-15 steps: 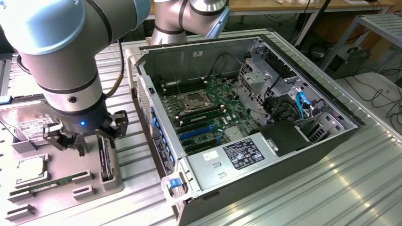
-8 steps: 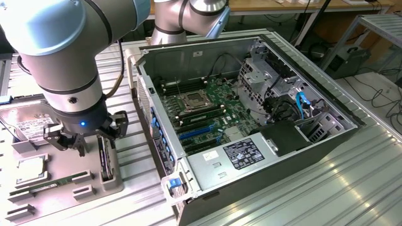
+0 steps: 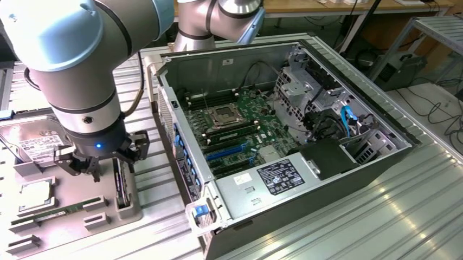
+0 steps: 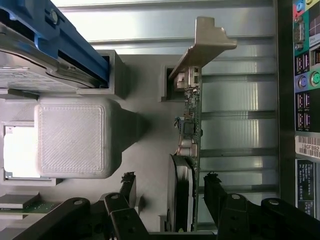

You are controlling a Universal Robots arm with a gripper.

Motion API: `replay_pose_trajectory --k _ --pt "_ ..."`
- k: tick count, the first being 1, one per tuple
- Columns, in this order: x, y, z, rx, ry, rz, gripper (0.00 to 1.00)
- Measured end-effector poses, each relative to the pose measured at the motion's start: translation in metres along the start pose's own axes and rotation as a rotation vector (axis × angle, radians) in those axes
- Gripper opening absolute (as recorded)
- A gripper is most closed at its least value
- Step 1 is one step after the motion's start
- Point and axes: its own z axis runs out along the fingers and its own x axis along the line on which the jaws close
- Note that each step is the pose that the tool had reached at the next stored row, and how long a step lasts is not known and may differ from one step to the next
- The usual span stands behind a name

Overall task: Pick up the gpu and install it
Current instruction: 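Pick up the gpu and move the gpu toward the slot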

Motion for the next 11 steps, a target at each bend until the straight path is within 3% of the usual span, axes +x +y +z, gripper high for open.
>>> replay_pose_trajectory --k 5,6,7,9,11 --pt "-0.0009 -0.0003 0.0048 -0.0001 0.0 0.0 0.65" --pt "-0.001 -0.0003 0.0059 -0.0001 0.0 0.0 0.58" --pt "-0.001 -0.0004 0.0069 -0.0001 0.0 0.0 0.58" --pt "-0.001 -0.0007 0.0087 -0.0001 0.0 0.0 0.45" --pt "-0.0012 -0.0018 0.0102 0.0 0.0001 0.0 0.45"
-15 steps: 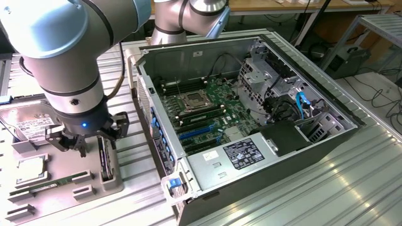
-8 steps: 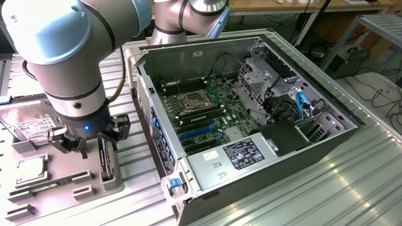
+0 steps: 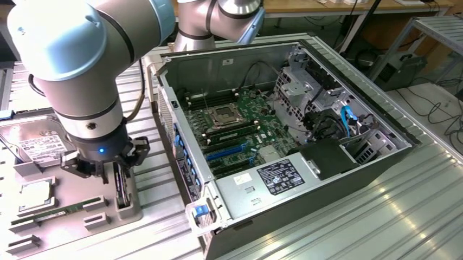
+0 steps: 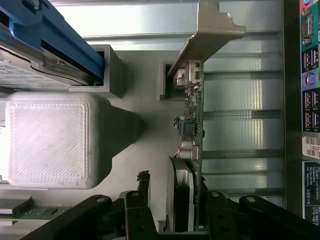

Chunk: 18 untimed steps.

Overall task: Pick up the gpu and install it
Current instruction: 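Pick up the gpu and move the gpu toward the slot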

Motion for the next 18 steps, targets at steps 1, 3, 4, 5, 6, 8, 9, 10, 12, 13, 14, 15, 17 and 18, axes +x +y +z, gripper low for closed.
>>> replay_pose_trajectory --k 1,3,4,5,6,8,9,10,12,13,14,15,17,18 --pt "0.0 -0.0004 0.0007 -0.0001 -0.0001 0.0 0.45" --pt "0.0 -0.0005 0.0014 -0.0001 -0.0001 0.0 0.45" --pt "-0.0003 -0.0005 0.0016 0.0 -0.0001 0.001 0.45" --pt "-0.0006 -0.0005 0.0017 -0.0002 -0.0002 0.001 0.45" --pt "-0.0009 -0.0005 0.0018 -0.0001 -0.0002 0.001 0.45" --pt "-0.0017 -0.0005 0.002 -0.0002 -0.0003 0.003 0.45" --pt "-0.0019 -0.0005 0.0021 -0.0001 -0.0003 0.003 0.45" --pt "-0.0019 -0.0005 0.0021 -0.0002 -0.0003 0.004 0.45" --pt "-0.002 -0.0005 0.0021 -0.0001 -0.0003 0.004 0.45" --pt "-0.002 -0.0005 0.0022 -0.0001 -0.0003 0.004 0.45" --pt "-0.002 -0.0005 0.0022 -0.0002 -0.0004 0.004 0.44" --pt "-0.002 -0.0005 0.0021 -0.0001 -0.0003 0.004 0.44" --pt "-0.0021 -0.0005 0.0022 -0.0001 -0.0003 0.004 0.31" --pt "-0.0021 -0.0005 0.0022 -0.0001 -0.0003 0.004 0.31"
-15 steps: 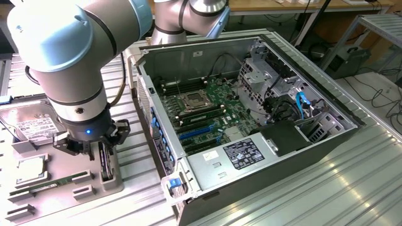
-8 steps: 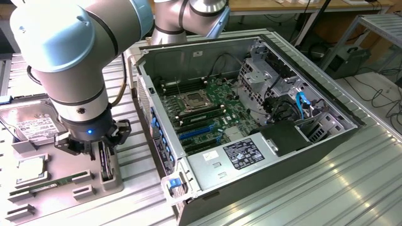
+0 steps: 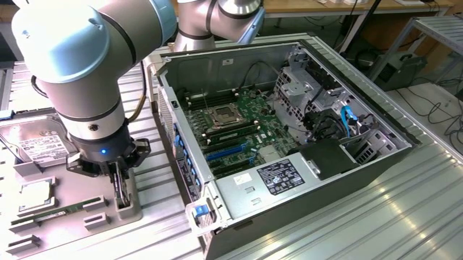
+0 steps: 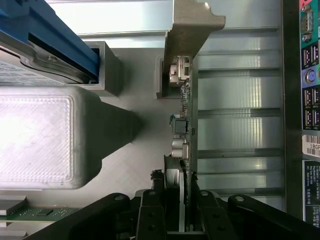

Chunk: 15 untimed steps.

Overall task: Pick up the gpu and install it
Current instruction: 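Pick up the gpu and move the gpu toward the slot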

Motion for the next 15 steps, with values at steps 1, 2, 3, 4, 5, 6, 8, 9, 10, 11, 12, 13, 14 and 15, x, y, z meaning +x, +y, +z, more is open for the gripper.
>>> replay_pose_trajectory --k 1,2,3,4,5,6,8,9,10,11,12,13,14,15 --pt "0.0 0.0 0.0 0.0 0.0 0.0 0.28" --pt "0.0 0.0 0.0 0.0 0.0001 0.0 0.28" --pt "0.0 0.0 0.0001 0.0 0.0001 0.0 0.28" --pt "0.0 0.0 0.0001 0.0 0.0 0.0 0.28" --pt "0.0 0.0 0.0001 0.0 0.0 0.0 0.28" --pt "0.0 0.0 0.0001 0.0 0.0 0.0 0.28" --pt "0.0 0.0 0.0002 0.0 0.0 0.0 0.28" --pt "0.0 0.0 0.0001 0.0 0.0 0.0 0.28" --pt "0.0 0.0 0.0002 -0.0001 0.0 0.0 0.28" --pt "0.0 0.0 0.0002 0.0 0.0 0.0 0.28" --pt "0.0 0.0 0.0002 -0.0001 -0.0001 0.0 0.28" --pt "0.0 0.0 0.0002 -0.0005 -0.0002 0.0 0.28" --pt "0.0 0.0001 0.0 -0.0007 -0.0004 0.0 0.28" --pt "0.0 0.0001 -0.0005 -0.0005 -0.0001 0.0 0.28"
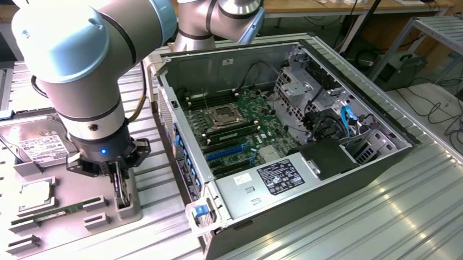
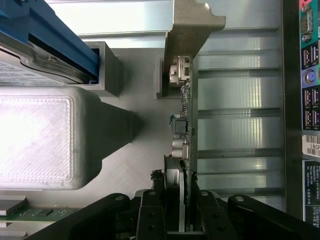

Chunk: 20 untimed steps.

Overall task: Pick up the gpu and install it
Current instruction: 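Pick up the gpu and move the gpu toward the slot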

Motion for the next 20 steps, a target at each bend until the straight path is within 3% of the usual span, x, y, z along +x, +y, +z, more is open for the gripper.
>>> replay_pose_trajectory --k 20 --pt "0.001 0.0018 -0.0293 0.0001 0.0001 0.0 0.28"
